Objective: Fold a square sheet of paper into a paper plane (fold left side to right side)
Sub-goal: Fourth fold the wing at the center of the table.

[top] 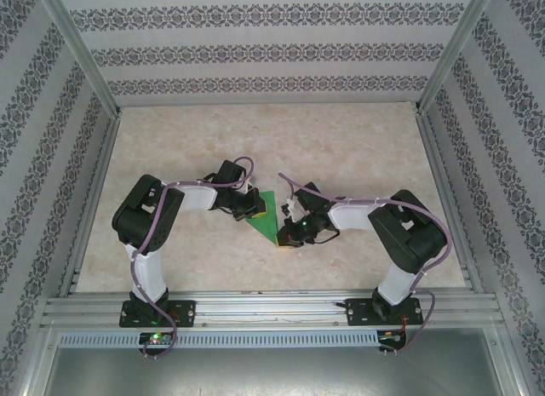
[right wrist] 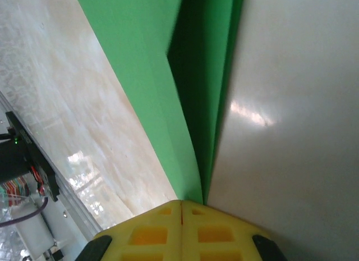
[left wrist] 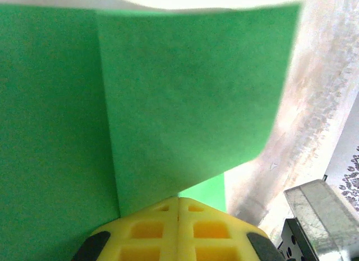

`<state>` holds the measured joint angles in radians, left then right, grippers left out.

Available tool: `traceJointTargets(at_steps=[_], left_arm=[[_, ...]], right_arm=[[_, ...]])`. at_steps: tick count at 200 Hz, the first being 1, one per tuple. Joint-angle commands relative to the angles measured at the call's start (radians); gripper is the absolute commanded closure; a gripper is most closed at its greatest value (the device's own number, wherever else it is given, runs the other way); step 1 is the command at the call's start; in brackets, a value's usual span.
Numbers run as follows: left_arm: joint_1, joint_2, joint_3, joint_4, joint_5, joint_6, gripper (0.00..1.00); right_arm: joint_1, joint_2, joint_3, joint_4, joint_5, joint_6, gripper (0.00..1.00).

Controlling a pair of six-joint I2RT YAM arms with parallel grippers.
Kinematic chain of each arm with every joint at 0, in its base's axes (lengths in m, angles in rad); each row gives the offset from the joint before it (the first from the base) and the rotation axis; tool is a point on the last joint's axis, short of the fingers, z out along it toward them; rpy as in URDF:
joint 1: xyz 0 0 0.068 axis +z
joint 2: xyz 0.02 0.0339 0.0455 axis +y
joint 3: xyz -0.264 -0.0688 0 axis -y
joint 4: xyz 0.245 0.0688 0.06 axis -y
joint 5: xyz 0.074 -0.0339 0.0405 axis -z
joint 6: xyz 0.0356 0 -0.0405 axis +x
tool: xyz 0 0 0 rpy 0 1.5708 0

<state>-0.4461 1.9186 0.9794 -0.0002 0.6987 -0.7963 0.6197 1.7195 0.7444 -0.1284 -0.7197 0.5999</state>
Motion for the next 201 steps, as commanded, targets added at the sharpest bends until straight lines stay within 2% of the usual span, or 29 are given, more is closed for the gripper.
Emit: traceJointTargets(at_steps=[1, 41, 99, 201], left_arm=[[-0.001, 0.051, -0.027, -0.124, -0.121, 0.010, 1.00], [-0.001, 0.047, -0.025, -0.124, -0.119, 0.010, 1.00], [-0.001, 0.043, -0.024, -0.123, -0.119, 0.009, 1.00], [0.000, 0.046, -0.022, -0.127, -0.120, 0.010, 1.00]], right_arm=[[0.005, -0.037, -0.011, -0.051, -0.036, 0.017, 0.99], [-0.039, -0.087, 0.029, 0.015, -0.084, 0.048, 0.98], [-0.046, 0.003, 0.067, 0.116, -0.097, 0.072, 1.00], [-0.022, 0.100, 0.089, 0.091, -0.058, 0.057, 1.00]])
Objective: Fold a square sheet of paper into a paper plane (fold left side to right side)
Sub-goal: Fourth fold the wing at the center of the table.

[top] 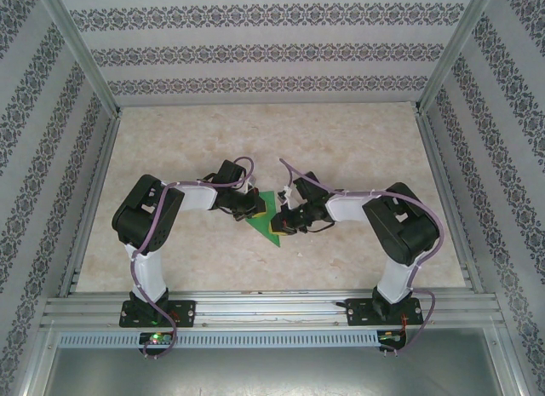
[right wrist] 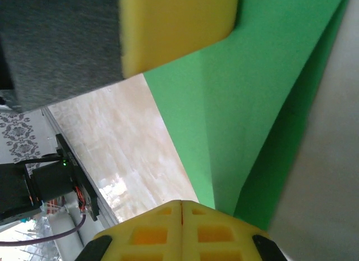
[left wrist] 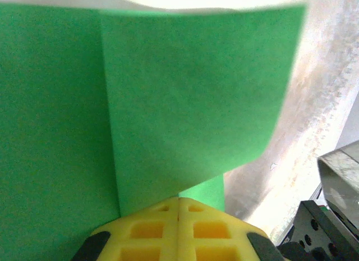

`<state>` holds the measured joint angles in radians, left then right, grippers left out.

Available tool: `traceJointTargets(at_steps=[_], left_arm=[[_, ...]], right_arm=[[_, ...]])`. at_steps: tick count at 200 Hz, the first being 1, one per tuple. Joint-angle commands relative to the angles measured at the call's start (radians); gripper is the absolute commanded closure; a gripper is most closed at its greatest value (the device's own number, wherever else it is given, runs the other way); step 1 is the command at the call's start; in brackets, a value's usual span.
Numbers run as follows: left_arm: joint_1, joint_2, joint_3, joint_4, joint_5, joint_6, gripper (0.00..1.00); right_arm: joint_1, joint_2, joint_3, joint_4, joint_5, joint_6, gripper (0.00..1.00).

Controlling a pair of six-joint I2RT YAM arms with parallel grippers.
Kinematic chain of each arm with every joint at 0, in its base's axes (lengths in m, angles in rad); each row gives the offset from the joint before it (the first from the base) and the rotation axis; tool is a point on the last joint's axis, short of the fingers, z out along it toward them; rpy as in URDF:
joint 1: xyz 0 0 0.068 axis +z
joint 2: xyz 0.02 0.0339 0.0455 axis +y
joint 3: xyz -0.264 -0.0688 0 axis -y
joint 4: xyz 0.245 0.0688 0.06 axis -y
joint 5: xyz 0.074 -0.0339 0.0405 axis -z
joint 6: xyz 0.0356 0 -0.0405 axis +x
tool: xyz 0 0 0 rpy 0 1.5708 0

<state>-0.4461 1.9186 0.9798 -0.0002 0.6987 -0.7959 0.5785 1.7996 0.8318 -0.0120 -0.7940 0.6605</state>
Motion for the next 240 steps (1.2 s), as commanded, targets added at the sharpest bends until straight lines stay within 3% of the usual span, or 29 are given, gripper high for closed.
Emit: traceJointTargets(at_steps=[1, 117, 240], left_arm=[[0.000, 0.046, -0.023, -0.127, -0.120, 0.009, 1.00], [-0.001, 0.049, -0.022, -0.126, -0.120, 0.010, 1.00], [-0.001, 0.049, -0.022, -0.127, -0.120, 0.009, 1.00]], right_arm=[[0.020, 0.021, 0.000, -0.025, 0.015, -0.004, 1.00], [0.016, -0.092, 0.000, -0.114, 0.059, -0.035, 0.97], [0.043, 0.009, 0.070, -0.107, 0.080, -0.033, 0.98]])
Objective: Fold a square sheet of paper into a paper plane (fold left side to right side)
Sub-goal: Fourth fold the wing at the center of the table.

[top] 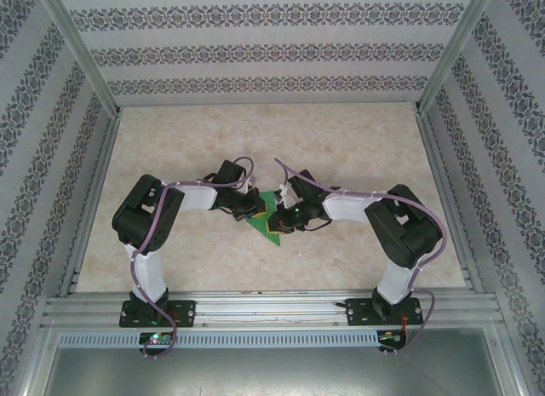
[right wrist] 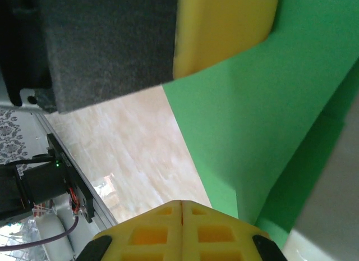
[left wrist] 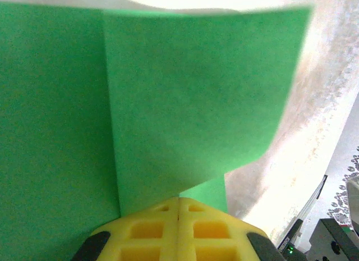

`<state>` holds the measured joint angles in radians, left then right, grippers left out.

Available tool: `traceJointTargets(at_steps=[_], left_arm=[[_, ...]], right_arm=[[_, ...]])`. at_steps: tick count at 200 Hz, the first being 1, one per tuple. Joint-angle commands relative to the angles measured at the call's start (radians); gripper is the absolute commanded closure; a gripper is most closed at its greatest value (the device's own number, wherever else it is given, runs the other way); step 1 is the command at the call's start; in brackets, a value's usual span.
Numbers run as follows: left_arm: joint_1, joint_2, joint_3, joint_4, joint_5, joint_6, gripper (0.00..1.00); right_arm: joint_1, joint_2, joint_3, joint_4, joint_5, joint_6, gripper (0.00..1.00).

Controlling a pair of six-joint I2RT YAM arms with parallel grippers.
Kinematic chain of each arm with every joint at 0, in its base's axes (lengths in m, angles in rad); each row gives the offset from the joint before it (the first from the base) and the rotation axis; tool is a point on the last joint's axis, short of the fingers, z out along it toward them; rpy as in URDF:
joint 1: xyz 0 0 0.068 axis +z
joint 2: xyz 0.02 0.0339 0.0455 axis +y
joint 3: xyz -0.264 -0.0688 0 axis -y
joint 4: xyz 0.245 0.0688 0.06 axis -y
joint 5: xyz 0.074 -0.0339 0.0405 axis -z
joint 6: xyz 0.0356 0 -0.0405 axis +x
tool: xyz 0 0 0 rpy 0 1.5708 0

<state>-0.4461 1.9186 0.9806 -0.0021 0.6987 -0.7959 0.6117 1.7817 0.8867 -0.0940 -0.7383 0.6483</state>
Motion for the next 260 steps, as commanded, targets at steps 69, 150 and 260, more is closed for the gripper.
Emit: traceJointTargets(at_steps=[69, 150, 260], left_arm=[[-0.001, 0.053, -0.021, -0.125, -0.120, 0.011, 1.00], [0.000, 0.055, -0.019, -0.127, -0.121, 0.011, 1.00], [0.005, 0.057, -0.020, -0.133, -0.126, 0.014, 1.00]], right_arm=[[0.011, 0.038, -0.008, -0.082, 0.048, -0.043, 0.99], [0.013, 0.025, -0.023, -0.130, 0.051, -0.065, 0.99], [0.029, 0.013, -0.036, -0.268, 0.084, -0.132, 0.99]])
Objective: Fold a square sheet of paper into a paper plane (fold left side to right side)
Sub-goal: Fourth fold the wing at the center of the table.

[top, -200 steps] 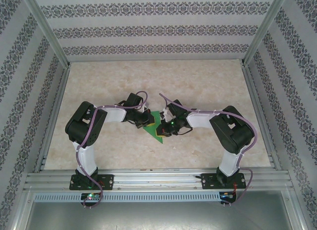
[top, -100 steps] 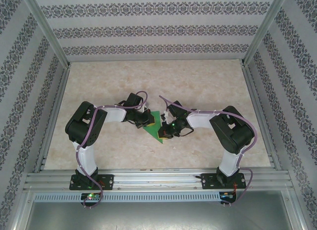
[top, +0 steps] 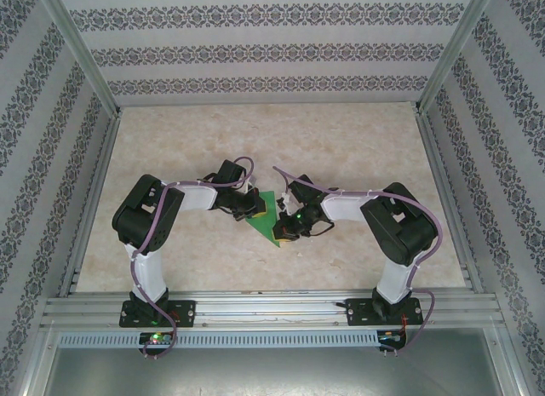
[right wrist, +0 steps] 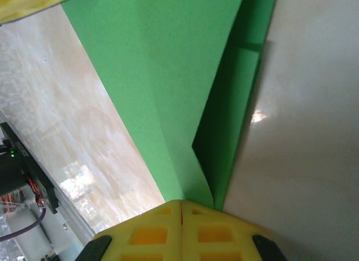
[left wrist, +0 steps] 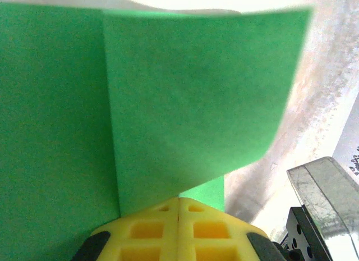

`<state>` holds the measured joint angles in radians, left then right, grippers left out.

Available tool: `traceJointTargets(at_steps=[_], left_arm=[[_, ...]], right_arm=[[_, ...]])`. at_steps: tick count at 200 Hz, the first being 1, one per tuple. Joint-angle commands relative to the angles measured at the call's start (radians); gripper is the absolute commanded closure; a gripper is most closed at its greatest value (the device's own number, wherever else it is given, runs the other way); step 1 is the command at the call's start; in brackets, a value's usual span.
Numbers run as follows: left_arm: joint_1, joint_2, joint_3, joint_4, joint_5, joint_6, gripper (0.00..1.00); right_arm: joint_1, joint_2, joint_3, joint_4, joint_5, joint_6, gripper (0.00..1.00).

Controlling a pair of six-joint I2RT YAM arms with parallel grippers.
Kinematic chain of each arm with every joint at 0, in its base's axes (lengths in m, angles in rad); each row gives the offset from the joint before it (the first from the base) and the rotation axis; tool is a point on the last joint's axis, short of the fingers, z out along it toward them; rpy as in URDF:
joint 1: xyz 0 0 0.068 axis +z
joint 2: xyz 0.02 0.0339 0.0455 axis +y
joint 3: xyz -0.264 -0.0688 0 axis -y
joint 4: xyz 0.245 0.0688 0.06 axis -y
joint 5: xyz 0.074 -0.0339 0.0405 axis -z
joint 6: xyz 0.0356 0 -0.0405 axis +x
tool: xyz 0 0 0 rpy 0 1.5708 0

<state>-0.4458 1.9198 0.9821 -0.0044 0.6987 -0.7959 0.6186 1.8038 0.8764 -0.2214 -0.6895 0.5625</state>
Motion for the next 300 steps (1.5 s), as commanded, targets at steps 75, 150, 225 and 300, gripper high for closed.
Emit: traceJointTargets(at_steps=[75, 150, 225, 300], left_arm=[[0.008, 0.059, -0.022, -0.132, -0.131, 0.014, 1.00], [0.006, 0.054, -0.025, -0.126, -0.130, 0.008, 1.00], [0.004, 0.042, -0.022, -0.120, -0.122, 0.003, 1.00], [0.001, 0.043, -0.017, -0.122, -0.122, 0.002, 1.00]], right_arm=[[0.041, -0.033, -0.067, -0.202, 0.042, -0.078, 0.99], [0.032, -0.099, -0.099, -0.182, 0.003, -0.055, 0.99], [-0.034, -0.180, -0.070, 0.035, -0.109, 0.043, 1.00], [-0.004, -0.037, 0.039, 0.133, 0.056, 0.093, 1.00]])
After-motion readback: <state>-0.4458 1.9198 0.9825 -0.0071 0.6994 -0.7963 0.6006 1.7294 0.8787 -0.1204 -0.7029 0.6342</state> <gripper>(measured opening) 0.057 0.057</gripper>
